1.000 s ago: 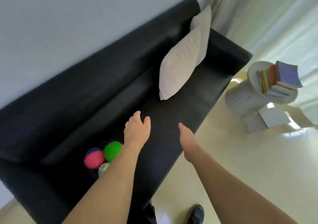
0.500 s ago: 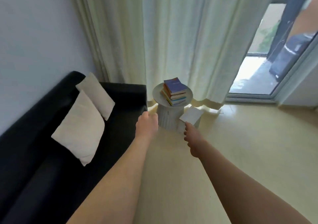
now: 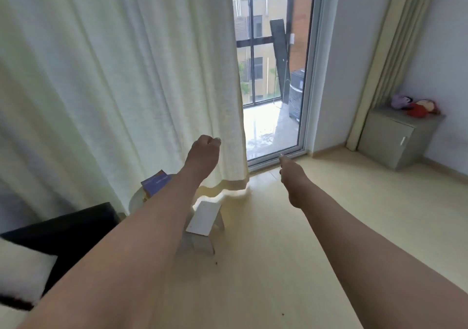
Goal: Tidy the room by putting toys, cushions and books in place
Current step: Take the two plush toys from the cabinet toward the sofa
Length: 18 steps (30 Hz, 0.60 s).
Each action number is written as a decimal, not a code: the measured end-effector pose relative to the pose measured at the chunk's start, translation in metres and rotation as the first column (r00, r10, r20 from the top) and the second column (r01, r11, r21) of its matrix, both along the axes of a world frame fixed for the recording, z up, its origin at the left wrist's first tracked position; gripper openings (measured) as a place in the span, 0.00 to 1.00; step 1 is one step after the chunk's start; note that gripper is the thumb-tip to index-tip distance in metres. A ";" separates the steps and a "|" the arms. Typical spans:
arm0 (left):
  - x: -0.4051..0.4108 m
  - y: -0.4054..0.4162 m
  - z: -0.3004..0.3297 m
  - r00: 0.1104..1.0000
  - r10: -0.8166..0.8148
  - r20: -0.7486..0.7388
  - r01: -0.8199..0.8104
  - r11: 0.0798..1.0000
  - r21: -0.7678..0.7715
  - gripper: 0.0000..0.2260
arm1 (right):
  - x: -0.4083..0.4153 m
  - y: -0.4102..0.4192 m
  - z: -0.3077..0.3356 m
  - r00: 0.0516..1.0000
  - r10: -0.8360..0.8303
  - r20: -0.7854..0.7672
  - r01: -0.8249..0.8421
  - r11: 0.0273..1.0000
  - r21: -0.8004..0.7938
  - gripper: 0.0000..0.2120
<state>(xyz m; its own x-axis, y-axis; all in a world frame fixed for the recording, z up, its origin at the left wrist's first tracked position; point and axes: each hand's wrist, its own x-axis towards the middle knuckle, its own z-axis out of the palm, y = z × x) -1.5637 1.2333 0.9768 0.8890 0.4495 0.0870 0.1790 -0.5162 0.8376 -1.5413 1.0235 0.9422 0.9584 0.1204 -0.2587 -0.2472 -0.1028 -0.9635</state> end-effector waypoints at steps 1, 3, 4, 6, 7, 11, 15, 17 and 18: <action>0.023 -0.015 -0.003 1.000 -0.022 0.001 0.022 1.000 -0.013 0.10 | 0.017 -0.008 -0.003 1.000 -0.021 0.003 0.021 1.000 -0.006 0.24; 0.064 -0.043 -0.014 0.997 -0.080 -0.013 0.080 0.997 -0.025 0.12 | 0.064 -0.031 -0.020 0.995 -0.077 -0.060 0.076 0.997 -0.017 0.25; 0.086 -0.056 -0.021 0.993 -0.113 -0.021 0.113 0.993 -0.024 0.12 | 0.087 -0.043 -0.026 0.992 -0.096 -0.087 0.094 0.995 -0.026 0.26; 0.137 -0.082 -0.034 0.978 -0.202 -0.056 0.201 0.979 -0.025 0.11 | 0.133 -0.065 -0.035 0.985 -0.127 -0.116 0.123 0.992 -0.041 0.27; 0.162 -0.093 -0.040 0.968 -0.240 -0.079 0.238 0.971 -0.034 0.10 | 0.156 -0.075 -0.038 0.983 -0.137 -0.123 0.132 0.990 -0.051 0.27; 0.275 -0.129 -0.054 0.934 -0.322 -0.154 0.321 0.947 -0.030 0.11 | 0.253 -0.124 -0.039 0.974 -0.173 -0.149 0.162 0.983 -0.082 0.29; 0.381 -0.176 -0.053 0.926 -0.320 -0.202 0.322 0.946 -0.022 0.13 | 0.338 -0.185 -0.034 0.955 -0.252 -0.158 0.235 0.965 -0.116 0.30; 0.421 -0.207 -0.047 0.923 -0.335 -0.190 0.333 0.942 -0.045 0.11 | 0.373 -0.218 -0.037 0.944 -0.296 -0.145 0.278 0.952 -0.130 0.30; 0.444 -0.228 -0.048 0.922 -0.347 -0.173 0.347 0.937 -0.035 0.10 | 0.391 -0.240 -0.040 0.932 -0.329 -0.154 0.311 0.942 -0.126 0.30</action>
